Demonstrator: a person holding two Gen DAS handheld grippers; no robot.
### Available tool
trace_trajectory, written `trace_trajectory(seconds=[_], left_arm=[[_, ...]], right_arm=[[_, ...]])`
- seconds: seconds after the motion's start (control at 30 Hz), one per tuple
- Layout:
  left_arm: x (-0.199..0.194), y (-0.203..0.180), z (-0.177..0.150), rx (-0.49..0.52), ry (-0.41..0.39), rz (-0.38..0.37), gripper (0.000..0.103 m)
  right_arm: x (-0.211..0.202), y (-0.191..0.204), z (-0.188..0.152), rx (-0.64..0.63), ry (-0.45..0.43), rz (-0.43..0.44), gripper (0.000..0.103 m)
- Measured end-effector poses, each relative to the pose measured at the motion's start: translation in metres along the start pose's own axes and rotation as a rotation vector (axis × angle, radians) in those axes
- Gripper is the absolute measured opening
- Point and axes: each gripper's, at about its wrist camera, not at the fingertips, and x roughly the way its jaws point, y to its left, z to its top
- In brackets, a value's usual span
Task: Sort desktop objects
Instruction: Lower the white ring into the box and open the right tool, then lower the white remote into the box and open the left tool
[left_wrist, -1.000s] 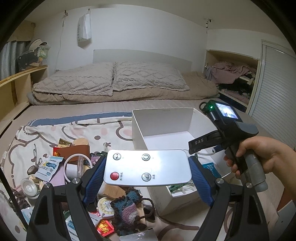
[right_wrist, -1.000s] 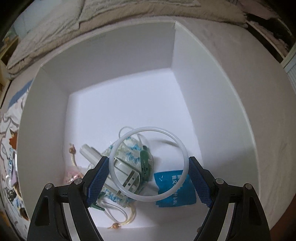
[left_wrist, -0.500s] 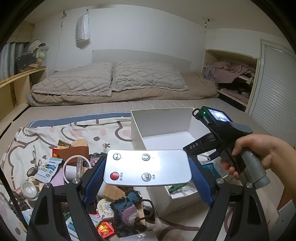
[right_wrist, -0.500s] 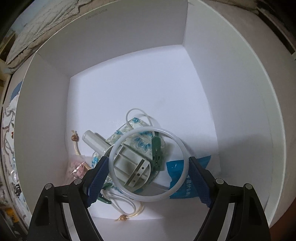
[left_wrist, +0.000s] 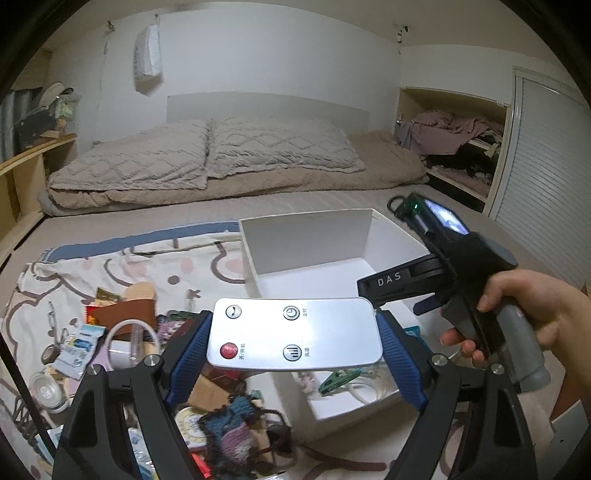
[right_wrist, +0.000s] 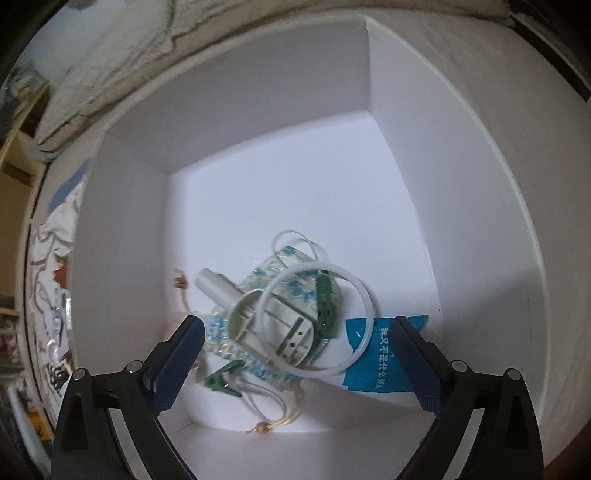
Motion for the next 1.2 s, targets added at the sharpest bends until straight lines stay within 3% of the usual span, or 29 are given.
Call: trace_trajectory(seconds=[0.23, 0.37, 0.57, 0.77, 1.2], left_arm=[[0.025, -0.017, 0.008, 0.001, 0.057, -0.033, 0.087], [0.033, -0.024, 0.008, -0.010, 0.074, -0.030, 0.087], [0.045, -0.037, 0.002, 0.037, 0.110, -0.012, 0.087], [0.070, -0.043, -0.002, 0.052, 0.195, 0.017, 0.086], [0.098, -0.057, -0.010, 0.114, 0.288, 0.072, 0.086]], right_arm=[[-0.037, 0.011, -0.017, -0.082, -0.088, 0.010, 0.099], [-0.035, 0.013, -0.002, -0.073, -0.142, -0.019, 0.099], [-0.058, -0.014, -0.005, 0.046, -0.214, 0.034, 0.099], [-0.067, -0.016, -0.008, 0.059, -0.242, 0.060, 0.099], [-0.062, -0.017, -0.009, 0.017, -0.236, 0.049, 0.099]])
